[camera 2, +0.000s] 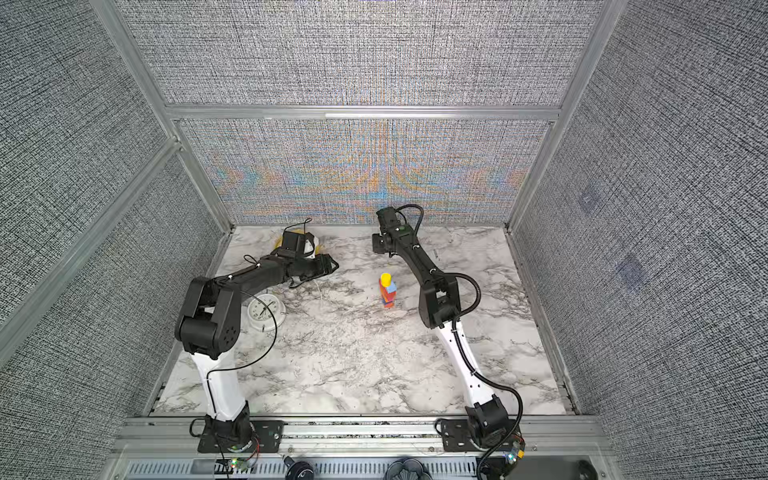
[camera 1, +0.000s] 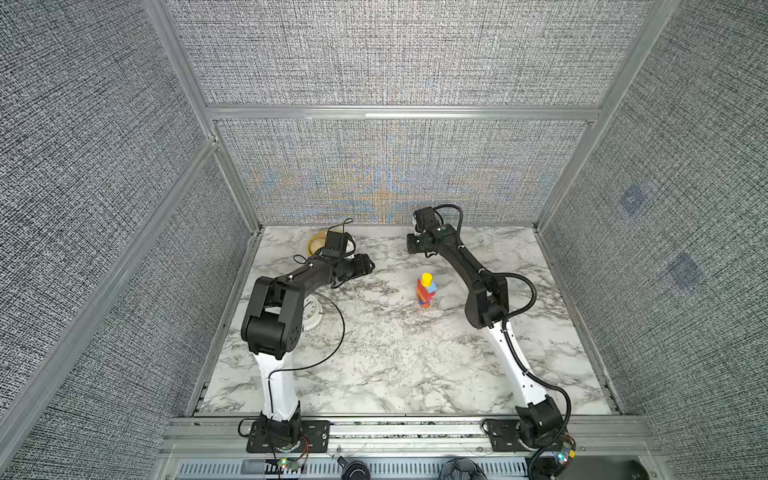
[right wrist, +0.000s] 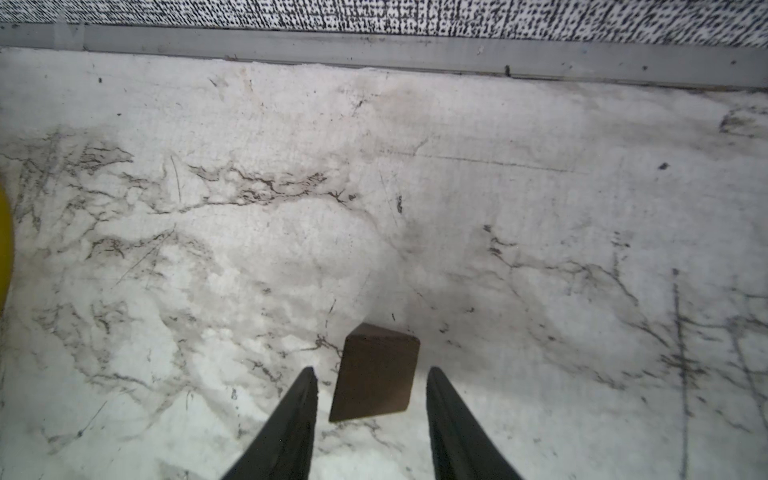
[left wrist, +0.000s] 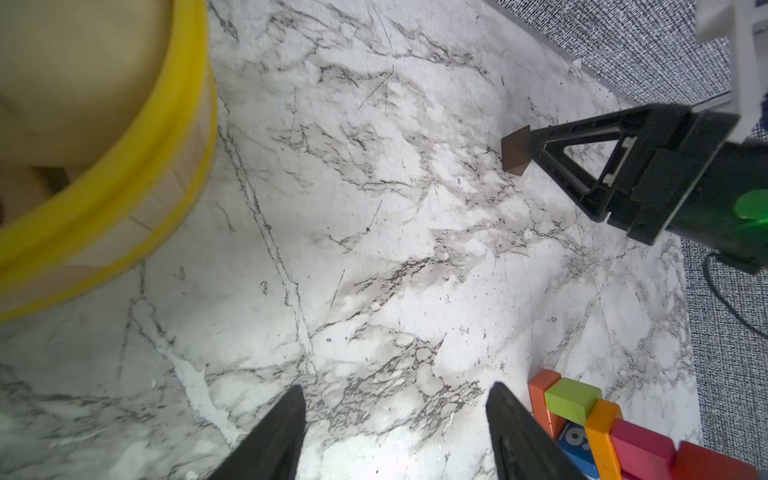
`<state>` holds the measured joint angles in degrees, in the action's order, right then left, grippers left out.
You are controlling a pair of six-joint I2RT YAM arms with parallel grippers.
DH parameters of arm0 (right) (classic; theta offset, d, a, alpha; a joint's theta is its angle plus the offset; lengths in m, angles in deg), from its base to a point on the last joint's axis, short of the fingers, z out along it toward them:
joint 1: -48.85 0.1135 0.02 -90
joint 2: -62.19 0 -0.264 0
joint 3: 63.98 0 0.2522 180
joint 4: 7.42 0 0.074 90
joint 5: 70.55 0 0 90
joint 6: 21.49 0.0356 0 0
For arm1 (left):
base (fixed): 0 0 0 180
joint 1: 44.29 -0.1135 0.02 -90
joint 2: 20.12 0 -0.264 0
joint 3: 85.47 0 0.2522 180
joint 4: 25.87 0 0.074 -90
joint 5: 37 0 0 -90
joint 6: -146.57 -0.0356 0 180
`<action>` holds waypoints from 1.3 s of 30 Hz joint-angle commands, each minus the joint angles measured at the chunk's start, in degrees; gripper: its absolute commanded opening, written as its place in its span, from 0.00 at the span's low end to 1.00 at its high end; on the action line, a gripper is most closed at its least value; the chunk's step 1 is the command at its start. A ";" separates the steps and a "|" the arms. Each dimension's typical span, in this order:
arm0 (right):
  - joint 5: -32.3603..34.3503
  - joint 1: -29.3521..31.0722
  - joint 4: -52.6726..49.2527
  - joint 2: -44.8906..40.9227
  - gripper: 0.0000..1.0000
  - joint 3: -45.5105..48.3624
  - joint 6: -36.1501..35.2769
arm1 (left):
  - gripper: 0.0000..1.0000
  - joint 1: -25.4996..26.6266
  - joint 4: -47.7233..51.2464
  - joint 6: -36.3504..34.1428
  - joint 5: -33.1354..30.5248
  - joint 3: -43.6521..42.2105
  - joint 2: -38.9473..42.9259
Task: Build the wood block tower
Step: 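Lower the right gripper around the dark brown block and close on it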
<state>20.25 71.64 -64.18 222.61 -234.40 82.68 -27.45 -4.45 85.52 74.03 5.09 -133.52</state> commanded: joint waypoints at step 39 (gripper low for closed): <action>-7.85 -5.00 8.10 -4.64 0.56 9.53 -1.07 | 0.67 -0.84 -2.87 1.29 2.42 -1.12 0.27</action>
<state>13.98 66.54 -60.20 219.96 -226.51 83.97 -28.10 -6.00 86.61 75.69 3.98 -133.24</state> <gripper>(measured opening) 0.547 0.669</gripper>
